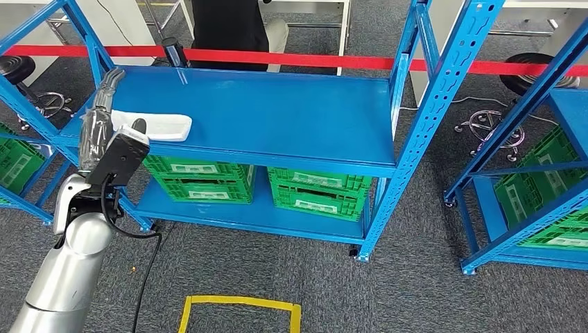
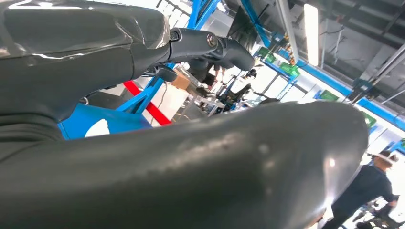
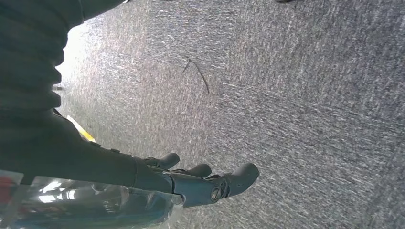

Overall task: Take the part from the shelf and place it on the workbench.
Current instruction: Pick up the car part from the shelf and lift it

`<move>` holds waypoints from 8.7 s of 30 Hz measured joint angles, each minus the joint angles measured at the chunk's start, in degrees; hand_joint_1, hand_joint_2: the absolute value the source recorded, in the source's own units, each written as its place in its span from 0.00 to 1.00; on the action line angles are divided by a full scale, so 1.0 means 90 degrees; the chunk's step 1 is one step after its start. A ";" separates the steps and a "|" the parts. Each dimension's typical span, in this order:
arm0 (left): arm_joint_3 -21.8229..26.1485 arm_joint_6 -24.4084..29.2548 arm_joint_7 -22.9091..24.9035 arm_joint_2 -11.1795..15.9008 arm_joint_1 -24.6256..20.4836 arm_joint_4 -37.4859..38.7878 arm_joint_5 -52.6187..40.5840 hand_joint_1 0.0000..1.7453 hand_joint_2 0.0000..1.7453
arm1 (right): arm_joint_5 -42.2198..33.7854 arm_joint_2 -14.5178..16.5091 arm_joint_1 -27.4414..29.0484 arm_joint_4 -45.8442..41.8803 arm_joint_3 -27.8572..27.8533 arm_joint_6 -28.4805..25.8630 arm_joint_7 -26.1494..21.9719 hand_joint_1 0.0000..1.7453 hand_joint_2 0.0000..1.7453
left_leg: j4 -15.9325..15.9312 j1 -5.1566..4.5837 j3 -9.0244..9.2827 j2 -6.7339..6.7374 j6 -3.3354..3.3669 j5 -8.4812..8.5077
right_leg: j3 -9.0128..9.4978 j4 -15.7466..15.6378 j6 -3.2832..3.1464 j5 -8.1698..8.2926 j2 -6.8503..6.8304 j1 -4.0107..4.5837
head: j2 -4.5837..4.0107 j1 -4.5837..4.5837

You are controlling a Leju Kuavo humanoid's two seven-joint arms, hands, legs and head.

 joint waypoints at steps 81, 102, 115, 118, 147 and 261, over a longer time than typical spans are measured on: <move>0.0710 -0.1769 0.2341 0.0462 0.1400 -0.0601 -0.4010 0.00 1.00 | 0.1167 0.0256 0.0279 -0.0591 -0.0330 0.0425 0.0782 0.00 1.00 | -0.1583 0.0012 0.0189 -0.0016 -0.0016 0.1165 | 0.0226 -0.0007 0.0041 -0.0287 0.0064 0.0057 | 0.0000 -0.0029; 0.0475 -0.2079 0.1880 0.0230 0.0810 0.1608 -0.3232 0.00 1.00 | 0.2181 0.0590 0.0449 -0.1262 -0.1292 0.0877 0.1136 0.00 1.00 | -0.1579 0.0009 0.0190 -0.0014 -0.0014 0.1165 | 0.0228 -0.0008 0.0043 -0.0287 0.0063 0.0053 | 0.0000 -0.0029; 0.0314 -0.1969 0.1866 0.0195 0.0642 0.1966 -0.3254 0.00 1.00 | 0.2283 0.0653 0.0455 -0.1262 -0.1441 0.0908 0.1130 0.00 1.00 | -0.1579 0.0009 0.0190 -0.0015 -0.0013 0.1165 | 0.0226 -0.0008 0.0043 -0.0287 0.0062 0.0053 | 0.0000 -0.0029; 0.0239 -0.1793 0.1866 0.0184 0.0516 0.2017 -0.3299 0.00 1.00 | 0.2424 0.0683 0.0494 -0.1291 -0.1540 0.0970 0.1126 0.00 1.00 | -0.1578 0.0009 0.0190 -0.0016 -0.0013 0.1165 | 0.0226 -0.0008 0.0043 -0.0287 0.0062 0.0053 | 0.0000 -0.0029; -0.0553 -0.1141 0.1738 0.0526 -0.1148 0.3352 -0.3998 0.00 1.00 | 0.3595 0.0967 0.0709 -0.1306 -0.2656 0.1487 0.0557 0.00 1.00 | -0.1574 0.0009 0.0190 -0.0013 -0.0013 0.1166 | 0.0229 -0.0007 0.0043 -0.0287 0.0062 0.0054 | 0.0000 -0.0029; -0.1568 -0.1503 0.1786 0.0049 -0.1253 0.3766 -0.3945 0.00 1.00 | -0.0517 -0.1506 0.1178 -0.2321 0.2365 -0.0156 0.1681 0.00 1.00 | -0.1539 -0.0033 0.0240 -0.0022 0.0047 0.1097 | 0.0307 -0.0021 0.0103 -0.0336 0.0047 0.0018 | 0.0000 -0.0029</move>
